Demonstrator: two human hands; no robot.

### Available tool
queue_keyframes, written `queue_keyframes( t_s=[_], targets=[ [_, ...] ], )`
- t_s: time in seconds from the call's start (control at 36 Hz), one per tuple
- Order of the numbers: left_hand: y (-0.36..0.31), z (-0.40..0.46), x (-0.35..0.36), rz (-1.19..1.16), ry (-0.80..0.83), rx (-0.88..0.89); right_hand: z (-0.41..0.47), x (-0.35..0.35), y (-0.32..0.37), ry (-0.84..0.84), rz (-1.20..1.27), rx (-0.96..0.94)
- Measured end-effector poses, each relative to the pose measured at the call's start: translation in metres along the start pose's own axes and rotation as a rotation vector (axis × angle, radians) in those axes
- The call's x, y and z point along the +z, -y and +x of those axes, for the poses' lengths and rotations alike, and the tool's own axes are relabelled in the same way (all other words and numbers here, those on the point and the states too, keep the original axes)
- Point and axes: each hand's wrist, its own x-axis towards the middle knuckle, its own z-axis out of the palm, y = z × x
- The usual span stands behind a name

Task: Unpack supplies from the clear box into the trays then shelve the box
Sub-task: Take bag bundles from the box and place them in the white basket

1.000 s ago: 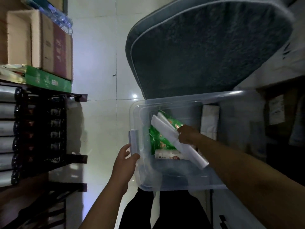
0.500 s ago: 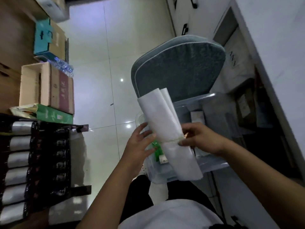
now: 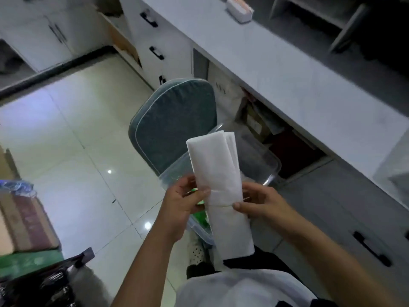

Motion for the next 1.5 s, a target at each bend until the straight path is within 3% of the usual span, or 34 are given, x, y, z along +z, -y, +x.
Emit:
queue_keyframes(
  t_s=[0.25, 0.56, 0.81, 0.94, 1.14, 1.31, 1.5],
  targets=[
    [-0.005, 0.007, 0.062, 0.048, 0.191, -0.076, -0.048, -0.041, -0.013, -0.255, 0.091, -0.099],
    [0.017, 0.012, 0.140, 0.132, 0.193, -0.159, -0.076, -0.092, -0.062, -0.355, 0.278, -0.063],
    [0.022, 0.027, 0.158, 0.143, 0.211, -0.139, -0.069, -0.118, -0.064, -0.379, 0.212, -0.062],
    [0.032, 0.059, 0.150, 0.107, 0.243, -0.252, -0.062, -0.114, -0.071, -0.528, 0.181, -0.040],
    [0.080, 0.142, 0.105, 0.175, -0.084, -0.529, -0.028, -0.091, -0.095, -0.841, 0.153, 0.085],
    [0.109, 0.229, 0.063, 0.288, -0.056, -0.748, -0.001, -0.070, -0.109, -1.038, 0.101, 0.292],
    [0.165, 0.341, 0.053, 0.436, 0.026, -0.825, 0.052, -0.056, -0.145, -1.098, -0.040, 0.554]
  ],
)
